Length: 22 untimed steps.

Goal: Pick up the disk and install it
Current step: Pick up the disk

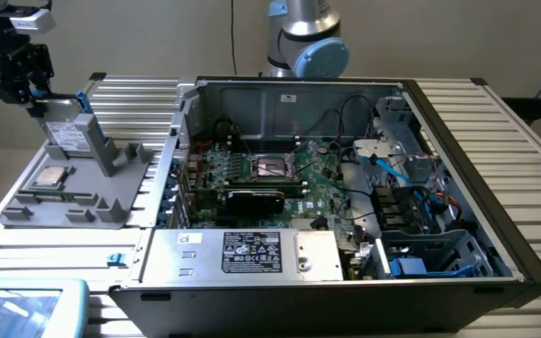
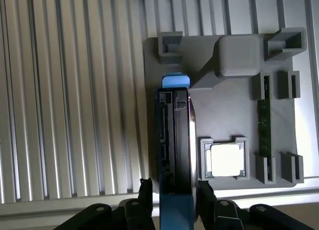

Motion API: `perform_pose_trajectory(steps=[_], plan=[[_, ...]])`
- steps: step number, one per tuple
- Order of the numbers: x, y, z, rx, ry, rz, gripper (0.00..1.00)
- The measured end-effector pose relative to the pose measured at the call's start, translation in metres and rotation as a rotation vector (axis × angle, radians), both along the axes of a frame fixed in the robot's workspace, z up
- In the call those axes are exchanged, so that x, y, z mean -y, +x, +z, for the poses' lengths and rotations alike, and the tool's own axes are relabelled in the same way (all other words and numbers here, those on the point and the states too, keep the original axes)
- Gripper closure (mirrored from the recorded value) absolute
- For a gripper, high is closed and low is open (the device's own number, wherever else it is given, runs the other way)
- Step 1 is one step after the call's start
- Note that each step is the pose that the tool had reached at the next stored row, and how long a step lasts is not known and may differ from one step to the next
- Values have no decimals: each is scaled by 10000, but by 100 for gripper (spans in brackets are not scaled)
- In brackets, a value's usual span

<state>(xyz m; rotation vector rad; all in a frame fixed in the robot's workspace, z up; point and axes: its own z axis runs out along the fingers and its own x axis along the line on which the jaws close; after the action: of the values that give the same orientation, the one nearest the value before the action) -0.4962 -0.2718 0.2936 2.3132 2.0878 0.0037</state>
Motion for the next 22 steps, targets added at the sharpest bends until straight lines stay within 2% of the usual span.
perform_pose_trajectory(steps=[8,22], plan=[[0,-1,-3,0,-34,-1,51],[0,-1,-19,0,-34,0,51]])
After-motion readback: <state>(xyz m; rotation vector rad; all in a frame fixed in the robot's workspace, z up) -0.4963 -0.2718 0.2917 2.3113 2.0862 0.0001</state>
